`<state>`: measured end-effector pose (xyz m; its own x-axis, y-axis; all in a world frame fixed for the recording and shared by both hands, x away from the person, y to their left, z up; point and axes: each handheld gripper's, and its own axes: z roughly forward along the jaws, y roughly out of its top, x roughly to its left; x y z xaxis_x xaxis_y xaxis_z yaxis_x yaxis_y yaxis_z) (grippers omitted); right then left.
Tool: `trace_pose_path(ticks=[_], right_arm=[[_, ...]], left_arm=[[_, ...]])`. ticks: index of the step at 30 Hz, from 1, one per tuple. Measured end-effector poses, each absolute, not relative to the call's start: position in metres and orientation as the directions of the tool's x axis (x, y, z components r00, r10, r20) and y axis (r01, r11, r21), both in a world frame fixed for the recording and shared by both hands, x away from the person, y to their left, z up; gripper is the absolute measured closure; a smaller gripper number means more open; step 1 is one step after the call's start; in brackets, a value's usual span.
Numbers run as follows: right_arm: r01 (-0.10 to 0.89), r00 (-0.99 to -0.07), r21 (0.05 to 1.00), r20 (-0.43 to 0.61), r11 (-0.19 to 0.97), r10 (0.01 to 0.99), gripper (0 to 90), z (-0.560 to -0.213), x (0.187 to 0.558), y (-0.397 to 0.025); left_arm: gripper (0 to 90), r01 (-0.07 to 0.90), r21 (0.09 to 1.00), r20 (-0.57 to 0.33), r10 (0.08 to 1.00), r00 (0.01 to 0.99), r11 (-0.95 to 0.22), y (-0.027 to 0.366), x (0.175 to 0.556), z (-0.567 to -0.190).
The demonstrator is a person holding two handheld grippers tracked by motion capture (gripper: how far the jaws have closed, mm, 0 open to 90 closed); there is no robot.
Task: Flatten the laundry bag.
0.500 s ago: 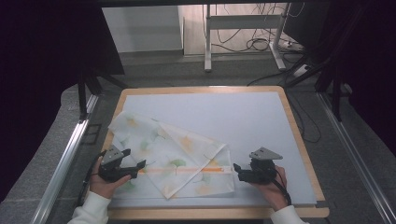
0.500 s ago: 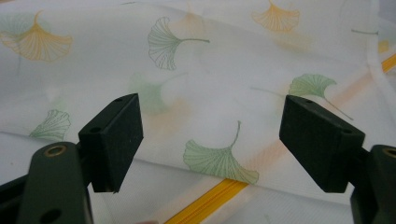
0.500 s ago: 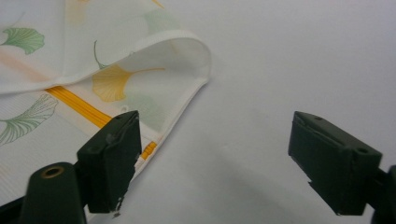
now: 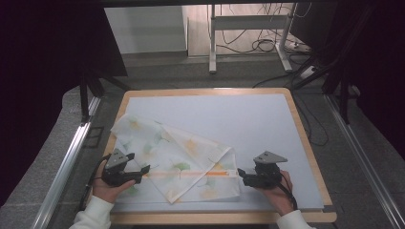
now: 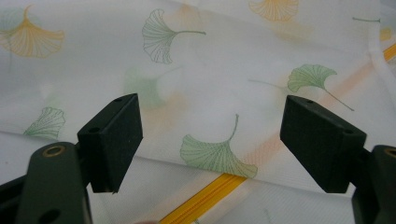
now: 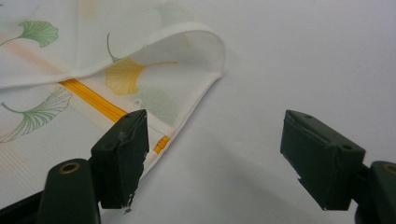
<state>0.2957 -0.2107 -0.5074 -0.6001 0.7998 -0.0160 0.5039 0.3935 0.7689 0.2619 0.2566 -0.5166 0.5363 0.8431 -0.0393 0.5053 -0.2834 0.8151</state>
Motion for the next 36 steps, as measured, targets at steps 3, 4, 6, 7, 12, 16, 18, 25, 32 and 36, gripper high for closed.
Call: trace_pose_path(ticks=[3,4,6,7,12,16,18,25,32,36], right_arm=[[0.506,-0.601,0.767,-0.014,0.394,0.799,23.5,-0.507,0.296,-0.211],[0.509,-0.601,0.765,-0.013,0.395,0.799,23.6,-0.507,0.296,-0.211],[0.510,-0.602,0.764,-0.012,0.396,0.799,23.5,-0.508,0.296,-0.211],[0.509,-0.602,0.764,-0.012,0.395,0.798,23.5,-0.507,0.296,-0.211],[0.500,-0.609,0.771,-0.011,0.394,0.793,24.4,-0.505,0.295,-0.208],[0.508,-0.619,0.770,0.016,0.385,0.785,26.3,-0.502,0.293,-0.203],[0.510,-0.629,0.768,0.024,0.388,0.777,27.1,-0.499,0.292,-0.199],[0.463,-0.693,0.763,-0.006,0.451,0.721,31.4,-0.473,0.293,-0.174],[0.415,-0.745,0.775,-0.011,0.476,0.667,31.6,-0.450,0.300,-0.147],[0.418,-0.753,0.777,0.006,0.470,0.659,31.6,-0.449,0.308,-0.136]], left_arm=[[22.4,0.510,0.810,-0.041,0.840,0.542,-0.289,0.256,0.262,-0.517],[22.4,0.510,0.810,-0.041,0.839,0.543,-0.290,0.256,0.262,-0.517],[22.4,0.510,0.809,-0.040,0.837,0.545,-0.294,0.256,0.262,-0.517],[22.4,0.510,0.808,-0.040,0.837,0.546,-0.295,0.255,0.262,-0.517],[22.3,0.516,0.802,-0.040,0.836,0.548,-0.300,0.255,0.262,-0.518],[23.2,0.522,0.801,-0.050,0.836,0.546,-0.293,0.254,0.263,-0.516],[23.4,0.521,0.802,-0.053,0.833,0.550,-0.293,0.254,0.263,-0.515],[23.4,0.524,0.795,-0.049,0.830,0.555,-0.304,0.253,0.263,-0.517],[23.3,0.531,0.793,-0.061,0.829,0.555,-0.297,0.252,0.266,-0.517],[23.4,0.532,0.789,-0.056,0.825,0.562,-0.308,0.250,0.266,-0.518]])
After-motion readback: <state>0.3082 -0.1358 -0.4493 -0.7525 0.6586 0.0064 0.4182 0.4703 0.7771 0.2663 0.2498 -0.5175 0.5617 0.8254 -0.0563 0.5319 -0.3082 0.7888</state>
